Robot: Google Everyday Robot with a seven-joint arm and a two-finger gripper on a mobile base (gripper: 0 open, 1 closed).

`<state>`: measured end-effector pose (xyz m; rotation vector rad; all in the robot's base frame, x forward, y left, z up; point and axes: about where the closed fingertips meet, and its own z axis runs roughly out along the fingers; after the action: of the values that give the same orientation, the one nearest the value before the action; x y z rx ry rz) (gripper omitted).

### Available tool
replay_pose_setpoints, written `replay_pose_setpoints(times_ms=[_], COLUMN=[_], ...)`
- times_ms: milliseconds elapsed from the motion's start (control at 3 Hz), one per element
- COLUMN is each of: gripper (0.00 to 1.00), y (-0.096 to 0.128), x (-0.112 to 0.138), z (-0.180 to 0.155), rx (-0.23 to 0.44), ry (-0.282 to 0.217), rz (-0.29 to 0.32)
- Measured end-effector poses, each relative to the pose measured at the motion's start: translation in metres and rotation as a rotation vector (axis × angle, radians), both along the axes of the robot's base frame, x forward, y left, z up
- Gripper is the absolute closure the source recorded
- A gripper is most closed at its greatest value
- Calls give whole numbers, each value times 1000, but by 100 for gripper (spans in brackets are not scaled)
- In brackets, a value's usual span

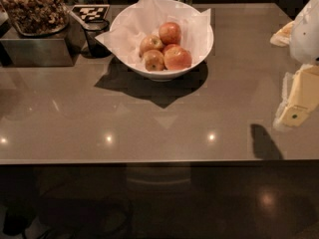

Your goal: Pick apple from white bowl

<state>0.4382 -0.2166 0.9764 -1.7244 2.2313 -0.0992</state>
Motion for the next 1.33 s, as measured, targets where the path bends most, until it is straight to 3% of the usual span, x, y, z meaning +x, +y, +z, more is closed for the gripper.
replay_pose_setpoints(times_ms=[333, 667, 1000, 1333], gripper=[0, 0, 0, 0], y=[3, 9, 23, 38], x=[4, 36, 83, 117], z=[1, 7, 20, 21], rx=[-11, 71, 221, 380], ry=[-6, -42, -94, -76], rz=[5, -54, -93, -81])
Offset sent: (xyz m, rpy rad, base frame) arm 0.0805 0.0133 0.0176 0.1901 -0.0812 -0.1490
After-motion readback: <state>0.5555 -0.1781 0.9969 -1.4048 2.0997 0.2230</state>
